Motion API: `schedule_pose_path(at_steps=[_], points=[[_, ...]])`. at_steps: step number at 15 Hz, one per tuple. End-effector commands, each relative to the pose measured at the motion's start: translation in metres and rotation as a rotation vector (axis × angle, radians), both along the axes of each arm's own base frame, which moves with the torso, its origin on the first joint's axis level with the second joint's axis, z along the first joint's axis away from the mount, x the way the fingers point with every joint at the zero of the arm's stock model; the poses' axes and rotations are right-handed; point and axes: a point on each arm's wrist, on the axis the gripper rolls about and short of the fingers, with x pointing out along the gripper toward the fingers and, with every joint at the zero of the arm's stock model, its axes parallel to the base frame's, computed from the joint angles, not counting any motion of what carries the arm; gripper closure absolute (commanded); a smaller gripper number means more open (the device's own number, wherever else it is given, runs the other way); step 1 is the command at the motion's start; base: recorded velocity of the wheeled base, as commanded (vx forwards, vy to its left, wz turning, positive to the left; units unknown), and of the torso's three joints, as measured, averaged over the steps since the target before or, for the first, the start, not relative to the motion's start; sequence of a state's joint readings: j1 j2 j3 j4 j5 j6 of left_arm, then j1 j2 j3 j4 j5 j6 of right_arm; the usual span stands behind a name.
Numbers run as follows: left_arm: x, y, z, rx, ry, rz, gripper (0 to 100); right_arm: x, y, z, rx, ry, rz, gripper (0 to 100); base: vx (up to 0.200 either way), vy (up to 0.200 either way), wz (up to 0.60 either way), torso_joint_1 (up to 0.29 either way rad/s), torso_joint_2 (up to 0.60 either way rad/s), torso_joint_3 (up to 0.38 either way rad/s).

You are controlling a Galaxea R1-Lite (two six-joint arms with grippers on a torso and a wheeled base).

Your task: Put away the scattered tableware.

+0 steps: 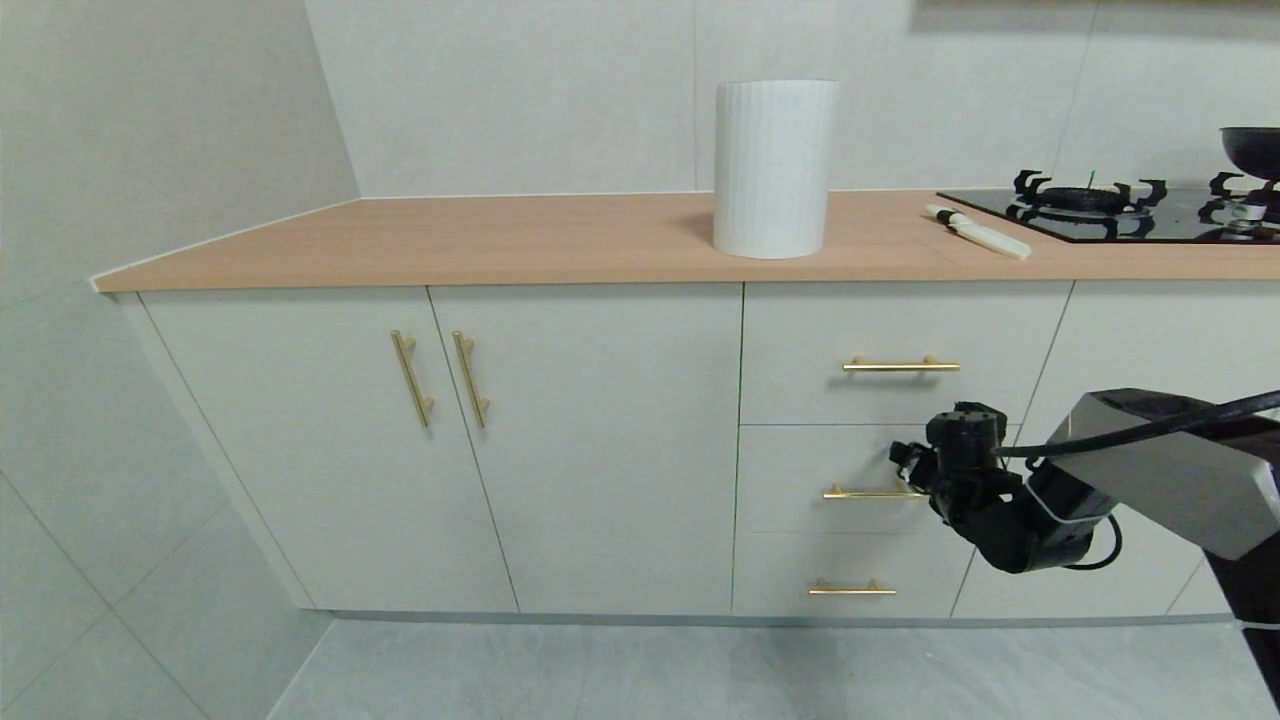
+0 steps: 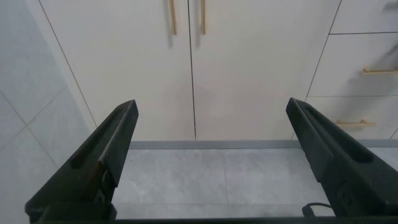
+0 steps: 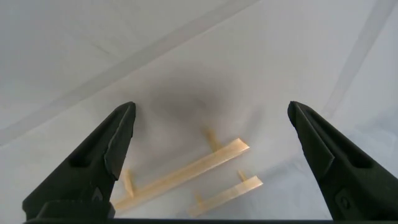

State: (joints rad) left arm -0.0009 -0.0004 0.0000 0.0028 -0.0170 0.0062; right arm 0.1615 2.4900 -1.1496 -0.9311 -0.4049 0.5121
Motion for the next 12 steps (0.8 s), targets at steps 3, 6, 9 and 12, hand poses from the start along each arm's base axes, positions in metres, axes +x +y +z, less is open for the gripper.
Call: schedule_pose_path(at_steps=[3, 6, 9, 12], points=[[0.0, 0.0, 0.0, 0.0, 0.001, 0.001, 0, -0.109, -0.012, 0.111, -0.007, -0.057, 0.081, 0, 0.0, 0.0, 0.0, 0.0, 0.0, 0.0], [0.0, 0.0, 0.0, 0.0, 0.001, 0.001, 0, -0.205, -0.032, 0.163, -0.078, -0.162, 0.09, 0, 0.0, 0.0, 0.0, 0.0, 0.0, 0.0], [0.0, 0.0, 0.001, 0.0, -0.002, 0.001, 0, -0.307, -0.049, 0.183, -0.202, -0.313, 0.116, 0, 0.0, 0.0, 0.0, 0.0, 0.0, 0.0], [0.0, 0.0, 0.0, 0.0, -0.001, 0.001, 0, -0.377, -0.061, 0.177, -0.31, -0.364, 0.111, 0, 0.0, 0.0, 0.0, 0.0, 0.0, 0.0]])
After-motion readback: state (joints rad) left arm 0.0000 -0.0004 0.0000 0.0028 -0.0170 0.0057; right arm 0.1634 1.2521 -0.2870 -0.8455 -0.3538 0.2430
